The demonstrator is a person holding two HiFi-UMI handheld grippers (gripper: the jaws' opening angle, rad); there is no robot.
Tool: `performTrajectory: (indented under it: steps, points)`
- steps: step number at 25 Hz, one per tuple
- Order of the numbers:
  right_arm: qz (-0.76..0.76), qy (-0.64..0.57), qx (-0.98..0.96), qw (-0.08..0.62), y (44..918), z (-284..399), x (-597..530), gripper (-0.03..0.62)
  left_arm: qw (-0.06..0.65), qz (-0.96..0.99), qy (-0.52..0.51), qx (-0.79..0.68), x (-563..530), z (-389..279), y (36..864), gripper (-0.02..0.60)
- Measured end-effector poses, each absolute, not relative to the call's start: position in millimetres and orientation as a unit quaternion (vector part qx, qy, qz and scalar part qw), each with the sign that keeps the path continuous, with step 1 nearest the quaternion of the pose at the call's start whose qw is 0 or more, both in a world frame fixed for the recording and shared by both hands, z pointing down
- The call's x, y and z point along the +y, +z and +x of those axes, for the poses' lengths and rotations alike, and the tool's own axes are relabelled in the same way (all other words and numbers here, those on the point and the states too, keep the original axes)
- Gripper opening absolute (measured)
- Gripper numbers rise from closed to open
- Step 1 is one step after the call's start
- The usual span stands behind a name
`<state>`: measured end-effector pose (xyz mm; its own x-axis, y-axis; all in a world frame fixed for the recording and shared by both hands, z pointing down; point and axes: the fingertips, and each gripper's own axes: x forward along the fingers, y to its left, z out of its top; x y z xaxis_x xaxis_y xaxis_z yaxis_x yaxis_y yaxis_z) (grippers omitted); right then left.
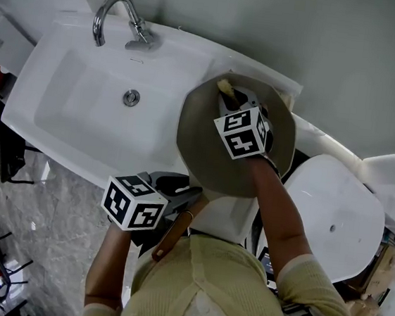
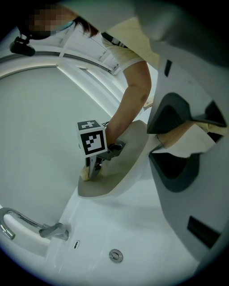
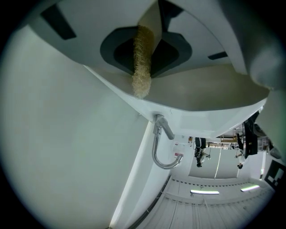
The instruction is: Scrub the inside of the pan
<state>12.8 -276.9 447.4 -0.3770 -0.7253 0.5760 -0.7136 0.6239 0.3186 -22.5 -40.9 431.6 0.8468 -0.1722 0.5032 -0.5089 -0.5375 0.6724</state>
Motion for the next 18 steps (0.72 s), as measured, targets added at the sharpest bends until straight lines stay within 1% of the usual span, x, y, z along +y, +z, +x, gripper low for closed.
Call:
performTrajectory:
  steps: [8, 18]
  points:
    - [0.4, 0.014, -0.854, 0.333, 452, -4, -265, 0.084, 0.437, 0.855, 0.193, -0.202, -41, -22, 431, 0.178]
    - [0.328, 0.004, -0.882, 0.339, 458, -28, -243, 0.084, 0.437, 0.855, 0.191, -0.205, -41, -22, 431, 0.178]
